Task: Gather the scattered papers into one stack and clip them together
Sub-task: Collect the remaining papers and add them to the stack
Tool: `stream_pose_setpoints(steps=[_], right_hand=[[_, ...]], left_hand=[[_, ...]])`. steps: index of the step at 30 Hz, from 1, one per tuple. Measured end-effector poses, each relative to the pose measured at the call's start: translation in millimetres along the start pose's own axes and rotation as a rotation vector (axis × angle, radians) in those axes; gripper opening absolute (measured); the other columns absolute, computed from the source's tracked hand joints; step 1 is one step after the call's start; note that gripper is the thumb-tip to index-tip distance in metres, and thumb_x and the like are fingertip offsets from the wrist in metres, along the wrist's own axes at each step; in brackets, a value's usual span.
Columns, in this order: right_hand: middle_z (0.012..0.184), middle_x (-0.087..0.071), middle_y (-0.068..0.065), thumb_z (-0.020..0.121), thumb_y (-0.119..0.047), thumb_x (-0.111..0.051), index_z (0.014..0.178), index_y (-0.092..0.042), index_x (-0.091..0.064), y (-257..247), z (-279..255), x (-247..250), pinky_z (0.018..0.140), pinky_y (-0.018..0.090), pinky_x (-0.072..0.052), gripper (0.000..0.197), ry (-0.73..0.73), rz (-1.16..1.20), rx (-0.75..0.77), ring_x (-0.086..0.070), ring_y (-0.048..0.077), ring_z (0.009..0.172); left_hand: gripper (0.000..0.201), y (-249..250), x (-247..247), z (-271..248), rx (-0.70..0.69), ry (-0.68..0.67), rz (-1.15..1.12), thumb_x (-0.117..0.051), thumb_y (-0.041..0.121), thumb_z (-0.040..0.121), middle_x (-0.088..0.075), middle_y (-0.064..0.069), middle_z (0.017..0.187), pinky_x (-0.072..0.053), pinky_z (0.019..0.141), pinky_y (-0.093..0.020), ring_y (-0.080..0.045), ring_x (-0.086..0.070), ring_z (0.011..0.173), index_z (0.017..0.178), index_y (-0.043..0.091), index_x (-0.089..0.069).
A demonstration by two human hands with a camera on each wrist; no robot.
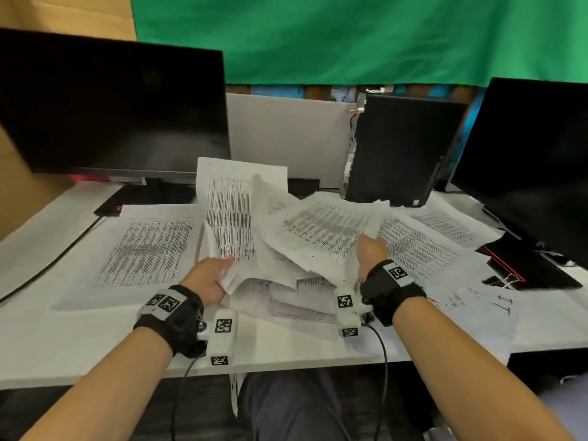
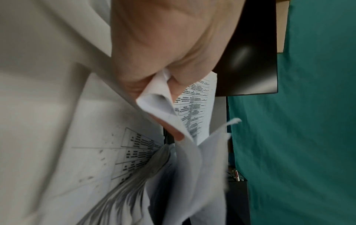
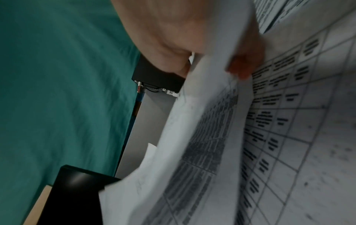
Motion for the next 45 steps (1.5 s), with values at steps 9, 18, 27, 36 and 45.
stream_pose_setpoints(steps=[9,18,27,36,45], right_hand=[[0.135,-0.052,0.021,0.095,-0.012,-0.049,0.135,0.004,-0.045,10.9,29.7,31.8,0.097,0.041,-0.045,0.044,0.173,-0.252,0.019,-0.054,0.037,0.118],[0.122,-0.060,0.017,0.093,-0.007,-0.048,0.129,-0.001,-0.054,-14.6,42.0,47.2,0.090,0.041,-0.051,0.037,0.200,0.182,0.144,-0.061,0.033,0.108],[0.125,-0.064,0.013,0.092,-0.015,-0.058,0.123,-0.006,-0.062,-6.3,47.8,70.6,0.092,0.026,-0.047,0.033,0.135,-0.245,0.053,-0.058,0.031,0.119],[0.126,-0.061,0.014,0.096,0.003,-0.041,0.117,-0.004,-0.057,-25.8,37.7,38.8,0.098,0.047,-0.049,0.028,-0.048,0.353,0.081,-0.059,0.034,0.109],[0.141,-0.051,0.017,0.102,-0.010,-0.039,0.135,0.002,-0.049,-22.8,41.4,54.5,0.107,0.032,-0.035,0.036,0.269,-0.050,0.095,-0.047,0.030,0.132]], left_hand=[[0.013,16.2,10.6,-4.9,-0.040,0.046,0.144,-0.059,0.001,0.083,-0.060,-0.015,0.100,-0.049,0.076,-0.046,-0.035,-0.059,0.091,0.092,0.009,-0.055],[0.025,32.1,-23.5,-24.3,-0.244,-0.217,0.040,-0.051,-0.003,0.090,-0.071,-0.011,0.101,-0.052,0.083,-0.042,-0.028,-0.065,0.100,0.108,0.013,-0.059],[0.045,3.9,-41.9,-18.9,-0.240,-0.049,0.326,-0.053,-0.005,0.078,-0.060,-0.013,0.109,-0.051,0.085,-0.044,-0.031,-0.059,0.102,0.120,0.005,-0.042],[0.022,2.9,-20.8,-16.4,-0.111,0.018,0.355,-0.047,0.026,0.087,-0.061,-0.016,0.073,-0.043,0.065,-0.031,-0.028,-0.057,0.065,0.071,0.013,-0.057],[0.016,7.5,-31.6,-11.5,-0.244,0.018,0.543,-0.050,0.001,0.092,-0.061,-0.017,0.090,-0.044,0.066,-0.027,-0.027,-0.056,0.092,0.081,0.007,-0.060]])
Point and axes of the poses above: each hand's wrist, its own z-axis towards the middle knuckle, its own x-axis out of the back of the hand, y = z × x, the point moved 1 cm from there along z, towards the middle knuckle
